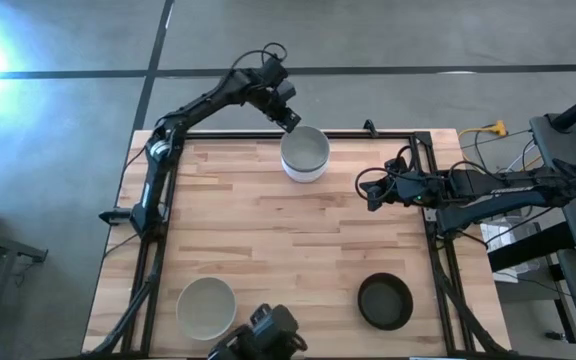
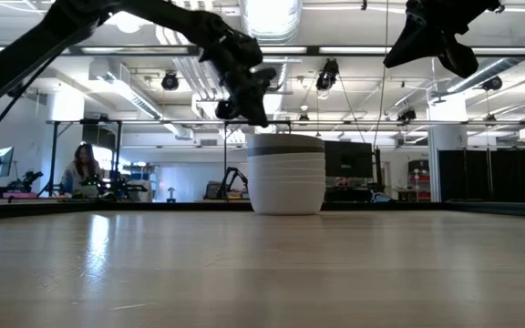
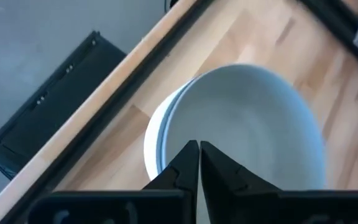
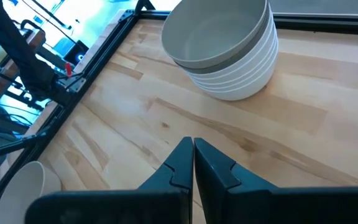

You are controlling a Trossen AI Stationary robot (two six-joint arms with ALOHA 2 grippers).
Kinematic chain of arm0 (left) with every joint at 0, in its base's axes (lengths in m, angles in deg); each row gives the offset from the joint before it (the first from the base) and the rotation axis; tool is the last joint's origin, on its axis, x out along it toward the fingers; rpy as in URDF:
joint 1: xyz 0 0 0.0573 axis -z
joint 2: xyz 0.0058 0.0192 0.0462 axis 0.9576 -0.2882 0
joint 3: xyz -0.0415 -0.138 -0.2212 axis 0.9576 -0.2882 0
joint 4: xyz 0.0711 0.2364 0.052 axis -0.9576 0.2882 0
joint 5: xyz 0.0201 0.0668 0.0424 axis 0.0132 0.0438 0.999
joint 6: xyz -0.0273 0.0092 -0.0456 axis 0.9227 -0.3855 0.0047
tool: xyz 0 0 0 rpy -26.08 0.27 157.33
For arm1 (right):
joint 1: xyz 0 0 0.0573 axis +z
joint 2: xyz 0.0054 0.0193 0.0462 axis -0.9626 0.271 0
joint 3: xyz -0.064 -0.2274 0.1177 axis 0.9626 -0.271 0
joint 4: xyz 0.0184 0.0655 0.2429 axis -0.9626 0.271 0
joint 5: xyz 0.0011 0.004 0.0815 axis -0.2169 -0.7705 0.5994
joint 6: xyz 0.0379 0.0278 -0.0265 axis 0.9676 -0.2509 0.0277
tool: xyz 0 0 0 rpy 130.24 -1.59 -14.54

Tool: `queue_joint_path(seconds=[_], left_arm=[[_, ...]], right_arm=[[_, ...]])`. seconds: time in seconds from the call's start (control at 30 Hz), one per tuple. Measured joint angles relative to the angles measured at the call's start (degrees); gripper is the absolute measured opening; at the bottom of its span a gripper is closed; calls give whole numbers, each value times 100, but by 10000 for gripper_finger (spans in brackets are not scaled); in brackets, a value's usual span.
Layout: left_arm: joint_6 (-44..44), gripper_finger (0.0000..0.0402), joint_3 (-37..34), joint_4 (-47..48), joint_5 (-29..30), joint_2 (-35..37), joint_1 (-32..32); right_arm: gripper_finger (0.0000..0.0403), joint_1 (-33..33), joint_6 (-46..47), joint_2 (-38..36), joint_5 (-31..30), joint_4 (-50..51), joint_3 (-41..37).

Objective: Nest bowls inside each other
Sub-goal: Stack the gray bowl on the stacked gray bowl

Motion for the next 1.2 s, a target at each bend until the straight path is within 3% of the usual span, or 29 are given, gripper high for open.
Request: queue_joint_path(seconds=[0.17,0.3,0.57,0.73,0.9,1.07,1.2], left_arm=[[-38,0,-191,293,-61,712,67],[-296,0,-752,679,-113,1547,297],[-42,0,-3254,919,-432,3593,1273],[1291,0,-5190,658,-435,4919,2282],[3060,0,-6731,-397,-234,6037,3668],[4643,0,-7843,-1376,186,6571,5094],[5386,0,-8423,-2037,223,6585,5809]], right_arm=[[9,0,-4,0,2,0,0],[9,0,-34,1,0,2,0],[9,2,-447,2,209,-7,0],[9,2,-813,2,726,-282,0],[9,2,-1237,2,913,-701,0],[9,0,-1476,2,918,-746,0],[9,0,-1650,1,918,-730,0]])
